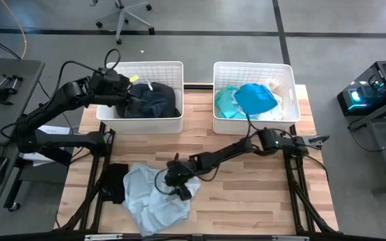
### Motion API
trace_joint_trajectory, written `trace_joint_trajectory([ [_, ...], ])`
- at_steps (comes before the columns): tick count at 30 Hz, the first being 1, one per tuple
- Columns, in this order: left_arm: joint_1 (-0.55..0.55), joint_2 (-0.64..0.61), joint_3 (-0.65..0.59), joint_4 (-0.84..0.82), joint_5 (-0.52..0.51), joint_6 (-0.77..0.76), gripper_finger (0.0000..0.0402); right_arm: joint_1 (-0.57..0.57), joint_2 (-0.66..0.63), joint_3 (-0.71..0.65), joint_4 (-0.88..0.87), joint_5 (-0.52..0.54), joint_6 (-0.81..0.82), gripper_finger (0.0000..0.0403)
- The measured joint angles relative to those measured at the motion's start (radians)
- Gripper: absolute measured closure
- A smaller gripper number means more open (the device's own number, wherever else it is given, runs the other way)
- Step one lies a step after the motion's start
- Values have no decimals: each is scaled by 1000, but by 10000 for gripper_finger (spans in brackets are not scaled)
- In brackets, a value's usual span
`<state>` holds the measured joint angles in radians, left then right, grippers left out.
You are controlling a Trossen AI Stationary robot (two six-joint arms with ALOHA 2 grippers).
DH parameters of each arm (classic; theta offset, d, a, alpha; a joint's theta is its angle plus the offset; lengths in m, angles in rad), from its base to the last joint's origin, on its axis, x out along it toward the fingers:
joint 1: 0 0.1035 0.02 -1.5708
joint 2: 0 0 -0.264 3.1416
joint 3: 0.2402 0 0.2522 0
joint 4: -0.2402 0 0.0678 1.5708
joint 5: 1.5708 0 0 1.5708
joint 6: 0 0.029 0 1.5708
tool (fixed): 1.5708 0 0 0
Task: Sort clothes
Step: Put the blue patient gown into the right white bin
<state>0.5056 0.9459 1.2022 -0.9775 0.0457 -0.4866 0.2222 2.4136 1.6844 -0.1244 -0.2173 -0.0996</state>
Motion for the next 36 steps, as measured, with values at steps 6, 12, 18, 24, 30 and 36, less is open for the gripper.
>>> trace_joint_trajectory([
  [6, -37, 0, 0, 0, -88, -10, 195, 39, -37, -2, -189, 58, 104, 354],
  [12, -64, 0, 0, 1, -157, -25, 195, 124, -156, -17, -482, 261, 197, 365],
  [18, -86, 0, 0, 4, -210, -26, 195, 158, -321, -29, -752, 432, 362, 384],
  [24, -100, 0, 0, 26, -204, 21, 195, 167, -459, -25, -929, 496, 646, 386],
  [30, -127, 0, 0, 58, -119, 125, 195, 159, -604, -24, -873, 547, 861, 386],
  [36, -148, -9, 0, 56, -109, 174, 195, 116, -750, -1, -732, 783, 898, 386],
])
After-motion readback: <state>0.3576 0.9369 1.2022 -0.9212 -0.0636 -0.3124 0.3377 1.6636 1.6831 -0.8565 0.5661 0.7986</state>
